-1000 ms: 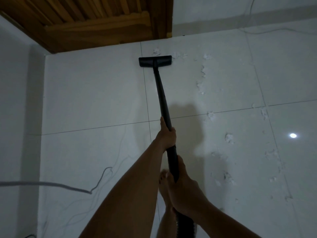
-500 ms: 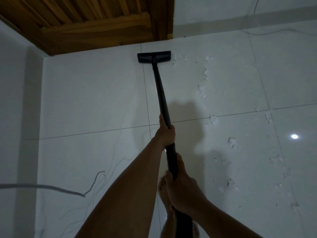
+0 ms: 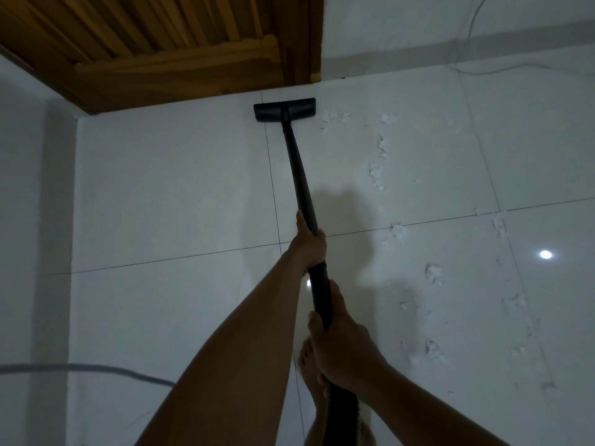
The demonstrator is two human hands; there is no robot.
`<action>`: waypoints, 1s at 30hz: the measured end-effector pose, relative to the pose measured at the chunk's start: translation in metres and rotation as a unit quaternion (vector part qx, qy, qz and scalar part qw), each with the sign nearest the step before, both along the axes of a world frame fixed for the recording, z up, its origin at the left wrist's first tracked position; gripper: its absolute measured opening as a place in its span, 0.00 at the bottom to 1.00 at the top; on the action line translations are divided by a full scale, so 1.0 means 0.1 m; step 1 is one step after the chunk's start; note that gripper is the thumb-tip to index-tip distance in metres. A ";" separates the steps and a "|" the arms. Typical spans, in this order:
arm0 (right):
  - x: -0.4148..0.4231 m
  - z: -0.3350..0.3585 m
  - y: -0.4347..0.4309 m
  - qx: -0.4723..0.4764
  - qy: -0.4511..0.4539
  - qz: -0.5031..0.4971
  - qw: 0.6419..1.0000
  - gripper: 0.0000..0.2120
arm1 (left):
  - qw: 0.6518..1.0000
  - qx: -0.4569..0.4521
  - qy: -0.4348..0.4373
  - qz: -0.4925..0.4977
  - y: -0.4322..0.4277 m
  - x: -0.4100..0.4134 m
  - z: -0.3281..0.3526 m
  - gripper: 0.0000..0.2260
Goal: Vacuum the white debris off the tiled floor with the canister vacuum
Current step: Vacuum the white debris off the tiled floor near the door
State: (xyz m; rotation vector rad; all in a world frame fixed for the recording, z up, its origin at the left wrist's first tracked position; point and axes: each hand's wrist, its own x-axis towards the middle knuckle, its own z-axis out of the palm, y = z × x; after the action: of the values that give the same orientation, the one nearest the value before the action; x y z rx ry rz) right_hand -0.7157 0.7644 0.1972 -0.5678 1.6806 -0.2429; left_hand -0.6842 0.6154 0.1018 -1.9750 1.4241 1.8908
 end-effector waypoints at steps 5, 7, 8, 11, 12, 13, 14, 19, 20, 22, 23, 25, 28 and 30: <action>-0.01 0.46 -0.18 -0.040 -0.007 -0.030 0.999 0.29 | 0.999 0.032 -0.009 -0.011 -0.20 -0.03 0.42 0.32; 0.00 0.62 -0.24 -0.056 0.001 -0.029 0.998 0.27 | 0.999 0.042 -0.013 -0.012 -0.26 -0.03 0.57 0.32; 0.00 0.69 -0.27 -0.060 0.003 -0.029 0.998 0.27 | 0.999 0.045 -0.014 -0.011 -0.28 -0.03 0.62 0.32; -0.01 0.83 -0.34 -0.052 0.002 -0.028 0.998 0.27 | 0.998 0.064 -0.007 -0.004 -0.33 -0.04 0.72 0.32; -0.03 0.84 -0.37 -0.047 0.006 -0.025 0.999 0.27 | 0.998 0.070 -0.003 0.000 -0.35 -0.06 0.74 0.32; -0.05 0.84 -0.40 -0.043 0.017 -0.018 0.999 0.27 | 0.997 0.075 -0.001 0.004 -0.38 -0.08 0.76 0.32; -0.08 0.84 -0.44 -0.039 0.032 -0.009 0.999 0.26 | 0.997 0.079 0.000 0.008 -0.41 -0.10 0.78 0.33; -0.17 0.83 -0.65 -0.032 0.043 -0.001 0.999 0.25 | 0.996 0.092 -0.007 0.010 -0.61 -0.21 0.83 0.33; -0.19 0.82 -0.69 -0.030 0.042 0.000 0.999 0.25 | 0.996 0.092 -0.010 0.009 -0.65 -0.22 0.83 0.33; -0.22 0.81 -0.77 -0.026 0.043 0.002 0.999 0.26 | 0.996 0.090 -0.014 0.009 -0.74 -0.26 0.83 0.33; -0.23 0.80 -0.81 -0.025 0.042 0.004 0.999 0.26 | 0.996 0.089 -0.016 0.009 -0.77 -0.28 0.83 0.33; -0.27 0.79 -0.87 -0.024 0.040 0.001 0.999 0.27 | 0.996 0.086 -0.019 0.005 -0.84 -0.32 0.82 0.33; -0.34 0.78 -0.95 -0.023 0.033 -0.003 0.999 0.27 | 0.996 0.081 -0.020 0.007 -0.91 -0.37 0.78 0.33; -0.39 0.77 -0.99 -0.022 0.030 -0.004 0.999 0.27 | 0.997 0.080 -0.020 0.011 -0.95 -0.42 0.76 0.33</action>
State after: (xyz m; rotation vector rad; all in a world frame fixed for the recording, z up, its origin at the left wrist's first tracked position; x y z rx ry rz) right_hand -0.7543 0.6653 0.2744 -0.6058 1.7402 -0.2718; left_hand -0.7260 0.5201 0.1775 -1.9505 1.2052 1.8971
